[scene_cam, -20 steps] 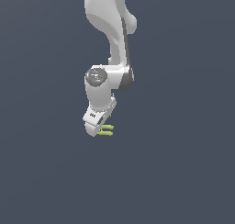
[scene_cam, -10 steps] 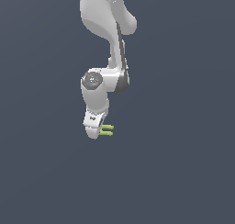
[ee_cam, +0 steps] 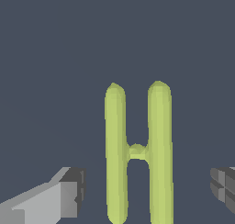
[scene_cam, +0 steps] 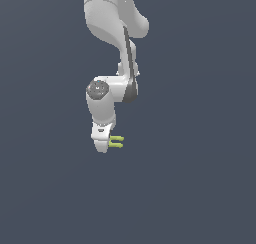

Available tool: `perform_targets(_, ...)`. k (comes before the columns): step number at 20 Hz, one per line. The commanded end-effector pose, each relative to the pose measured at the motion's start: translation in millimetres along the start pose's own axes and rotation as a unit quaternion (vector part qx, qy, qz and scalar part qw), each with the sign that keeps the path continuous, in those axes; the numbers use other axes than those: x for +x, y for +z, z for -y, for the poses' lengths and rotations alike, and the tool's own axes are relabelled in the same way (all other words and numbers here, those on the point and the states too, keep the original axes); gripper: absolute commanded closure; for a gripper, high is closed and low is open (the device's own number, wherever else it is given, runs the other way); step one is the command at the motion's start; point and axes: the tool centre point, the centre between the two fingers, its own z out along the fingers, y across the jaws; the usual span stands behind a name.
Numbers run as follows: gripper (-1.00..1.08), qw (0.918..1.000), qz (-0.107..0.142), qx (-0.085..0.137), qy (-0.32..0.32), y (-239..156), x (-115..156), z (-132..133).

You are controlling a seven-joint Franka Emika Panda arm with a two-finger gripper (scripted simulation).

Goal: Pick up the object and move it to a goal position.

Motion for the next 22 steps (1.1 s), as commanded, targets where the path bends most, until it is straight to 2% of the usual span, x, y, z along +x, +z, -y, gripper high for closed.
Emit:
perform_targets(1, -0.92, 1.0, 0.0, 0.0, -0.008, 1, -1, 0)
perform_targets(8, -0.92, 1.0, 0.0, 0.0, -0.009, 5, -1, 0)
perform_targets(17, -0.92, 0.9999, 0.0, 0.0, -0.011, 44, -1, 1)
perform_targets(22, -0.92, 0.9999, 0.0, 0.0, -0.012, 51, -1, 0)
